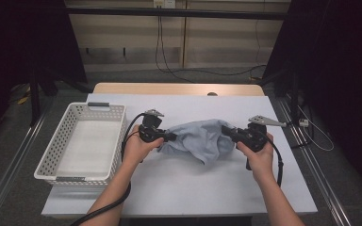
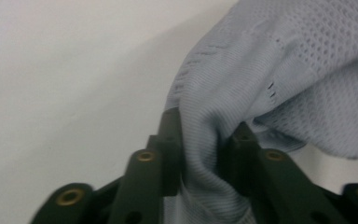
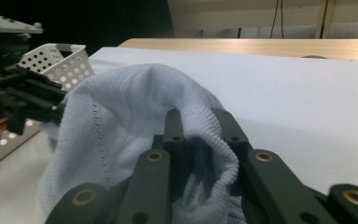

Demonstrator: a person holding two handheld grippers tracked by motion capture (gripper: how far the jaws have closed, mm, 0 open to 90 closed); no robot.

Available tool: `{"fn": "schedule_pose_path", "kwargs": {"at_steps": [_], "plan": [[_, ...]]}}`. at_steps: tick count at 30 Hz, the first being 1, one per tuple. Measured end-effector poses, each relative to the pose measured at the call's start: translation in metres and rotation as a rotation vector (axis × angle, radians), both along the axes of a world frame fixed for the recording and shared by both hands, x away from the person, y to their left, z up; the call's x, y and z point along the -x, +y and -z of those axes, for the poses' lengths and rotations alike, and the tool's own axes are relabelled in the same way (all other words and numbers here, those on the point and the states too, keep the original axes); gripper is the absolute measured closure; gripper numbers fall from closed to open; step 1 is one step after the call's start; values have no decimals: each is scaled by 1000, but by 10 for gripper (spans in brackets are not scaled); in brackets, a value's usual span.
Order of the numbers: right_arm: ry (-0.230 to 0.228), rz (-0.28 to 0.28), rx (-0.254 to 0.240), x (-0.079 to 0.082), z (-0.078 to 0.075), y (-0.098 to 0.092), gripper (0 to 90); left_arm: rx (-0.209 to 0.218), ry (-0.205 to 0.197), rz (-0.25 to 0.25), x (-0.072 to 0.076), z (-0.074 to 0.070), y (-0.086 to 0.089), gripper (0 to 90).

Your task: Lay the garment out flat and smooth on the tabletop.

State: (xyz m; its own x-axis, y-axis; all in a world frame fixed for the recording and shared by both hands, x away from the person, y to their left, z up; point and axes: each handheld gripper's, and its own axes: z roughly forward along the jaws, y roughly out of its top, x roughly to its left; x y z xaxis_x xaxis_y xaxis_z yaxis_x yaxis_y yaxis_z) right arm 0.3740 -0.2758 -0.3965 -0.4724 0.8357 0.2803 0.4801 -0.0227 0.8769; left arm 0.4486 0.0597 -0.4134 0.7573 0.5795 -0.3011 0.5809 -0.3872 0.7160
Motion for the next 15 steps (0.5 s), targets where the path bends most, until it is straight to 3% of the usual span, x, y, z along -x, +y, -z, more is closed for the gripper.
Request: {"fn": "schedule_pose_path", "kwargs": {"at_steps": [4, 7, 11, 15], "plan": [[21, 11, 2, -10, 1, 0, 780, 26, -66, 18, 2, -6, -2, 377], [30, 20, 10, -17, 2, 2, 779, 38, -99, 57, 4, -12, -6, 248], [36, 32, 18, -26, 7, 5, 779, 16, -145, 85, 7, -14, -13, 162], [42, 32, 22, -31, 12, 9, 779, -24, -217, 110, 5, -7, -24, 148]]}}
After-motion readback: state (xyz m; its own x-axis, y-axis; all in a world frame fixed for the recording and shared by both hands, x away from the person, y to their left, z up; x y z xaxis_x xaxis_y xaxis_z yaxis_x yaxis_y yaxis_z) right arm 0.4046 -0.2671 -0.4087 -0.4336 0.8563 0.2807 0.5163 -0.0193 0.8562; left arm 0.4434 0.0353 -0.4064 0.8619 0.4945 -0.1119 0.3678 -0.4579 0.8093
